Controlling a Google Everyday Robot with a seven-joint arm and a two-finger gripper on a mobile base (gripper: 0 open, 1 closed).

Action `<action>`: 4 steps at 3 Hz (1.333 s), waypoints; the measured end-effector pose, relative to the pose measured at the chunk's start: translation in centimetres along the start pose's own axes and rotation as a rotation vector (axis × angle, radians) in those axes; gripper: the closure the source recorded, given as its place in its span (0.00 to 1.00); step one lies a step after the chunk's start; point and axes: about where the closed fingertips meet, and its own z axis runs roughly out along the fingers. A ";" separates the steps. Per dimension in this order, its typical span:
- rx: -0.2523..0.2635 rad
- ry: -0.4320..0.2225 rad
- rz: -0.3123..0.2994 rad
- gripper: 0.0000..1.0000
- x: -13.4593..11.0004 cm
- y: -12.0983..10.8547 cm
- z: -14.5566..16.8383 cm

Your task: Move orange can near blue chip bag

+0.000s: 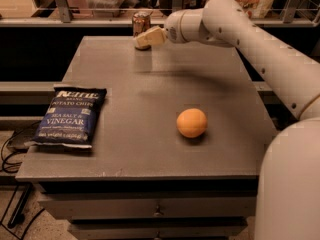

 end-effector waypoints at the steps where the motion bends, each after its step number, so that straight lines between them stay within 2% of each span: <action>1: 0.006 -0.027 0.011 0.00 -0.2 -0.4 3.0; 4: -0.004 -0.069 0.052 0.00 -0.3 -1.1 8.5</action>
Offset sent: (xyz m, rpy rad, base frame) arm 0.0799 0.0579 -0.0238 0.1089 -0.0054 -0.0117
